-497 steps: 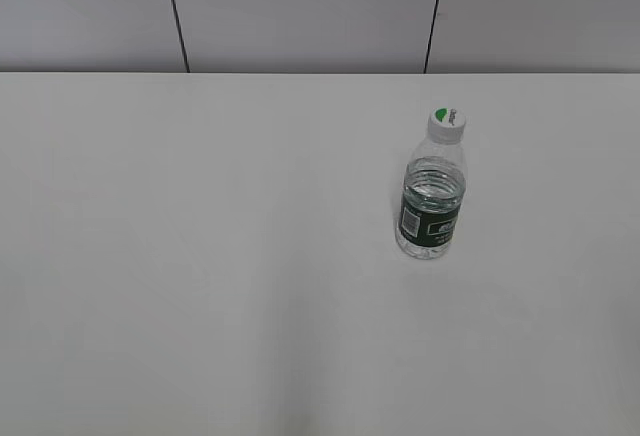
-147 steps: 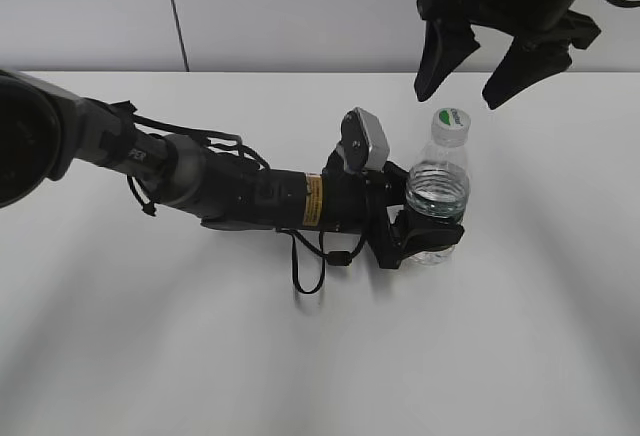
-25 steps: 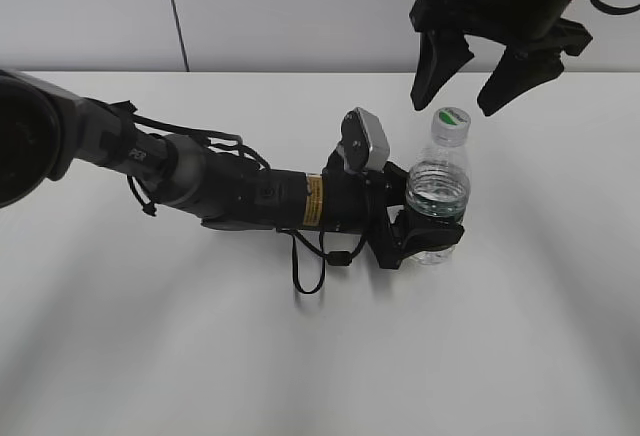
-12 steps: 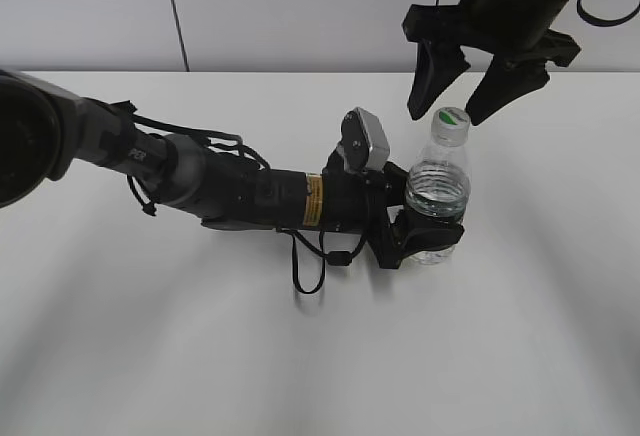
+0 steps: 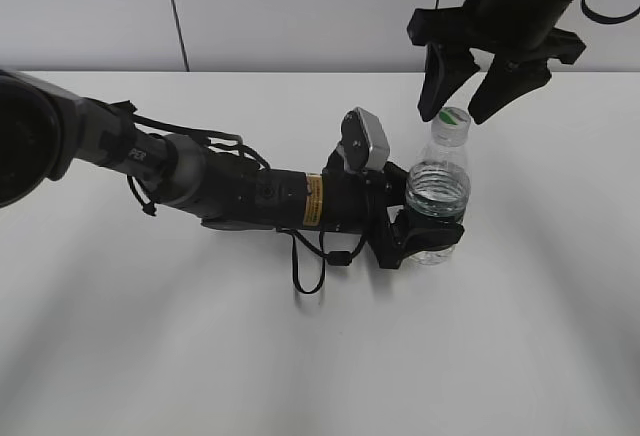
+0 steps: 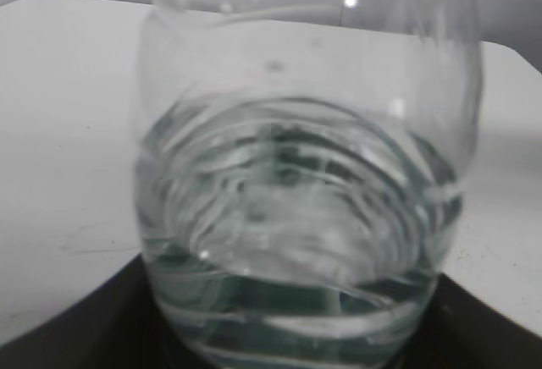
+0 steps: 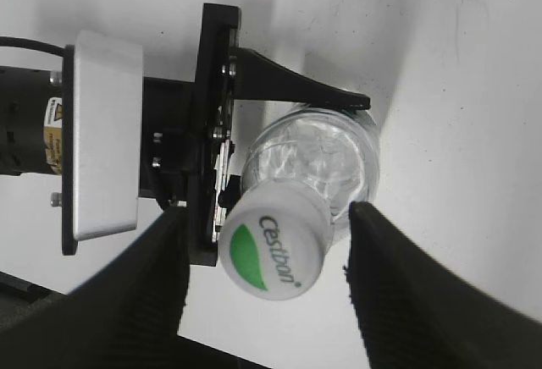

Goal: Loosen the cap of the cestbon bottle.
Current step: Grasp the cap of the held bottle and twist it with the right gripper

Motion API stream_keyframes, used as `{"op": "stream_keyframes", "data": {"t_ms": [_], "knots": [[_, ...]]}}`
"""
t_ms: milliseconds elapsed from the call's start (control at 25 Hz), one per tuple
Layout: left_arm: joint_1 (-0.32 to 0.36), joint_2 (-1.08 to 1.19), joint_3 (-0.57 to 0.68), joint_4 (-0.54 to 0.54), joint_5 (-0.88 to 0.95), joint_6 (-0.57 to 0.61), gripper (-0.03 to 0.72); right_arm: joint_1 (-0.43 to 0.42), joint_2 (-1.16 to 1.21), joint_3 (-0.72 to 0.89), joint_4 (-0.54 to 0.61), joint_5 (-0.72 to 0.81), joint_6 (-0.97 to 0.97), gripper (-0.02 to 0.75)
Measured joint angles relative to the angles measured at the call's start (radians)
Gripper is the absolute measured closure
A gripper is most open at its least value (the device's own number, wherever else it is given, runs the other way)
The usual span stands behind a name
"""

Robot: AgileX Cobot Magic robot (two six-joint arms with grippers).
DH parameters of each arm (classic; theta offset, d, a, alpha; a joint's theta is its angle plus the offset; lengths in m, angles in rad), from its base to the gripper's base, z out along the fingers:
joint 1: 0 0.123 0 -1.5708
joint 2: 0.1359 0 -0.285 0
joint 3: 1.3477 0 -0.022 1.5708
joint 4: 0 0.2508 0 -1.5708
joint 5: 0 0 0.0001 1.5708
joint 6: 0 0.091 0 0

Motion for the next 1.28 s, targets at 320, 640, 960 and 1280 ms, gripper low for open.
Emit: {"op": "stream_keyframes", "data": {"t_ms": [320, 640, 960, 1280], "knots": [[0.000, 0.000, 0.000, 0.000, 0.000, 0.000, 0.183, 0.000, 0.000, 0.000, -0.006, 0.000, -0.009, 0.288], [0.000, 0.000, 0.000, 0.000, 0.000, 0.000, 0.183, 0.000, 0.013, 0.000, -0.015, 0.001, -0.011, 0.289], [0.000, 0.000, 0.000, 0.000, 0.000, 0.000, 0.184, 0.000, 0.022, 0.000, -0.017, 0.001, -0.011, 0.321], [-0.001, 0.000, 0.000, 0.000, 0.001, 0.000, 0.184, 0.000, 0.022, 0.000, -0.016, 0.001, -0.043, 0.432]]}}
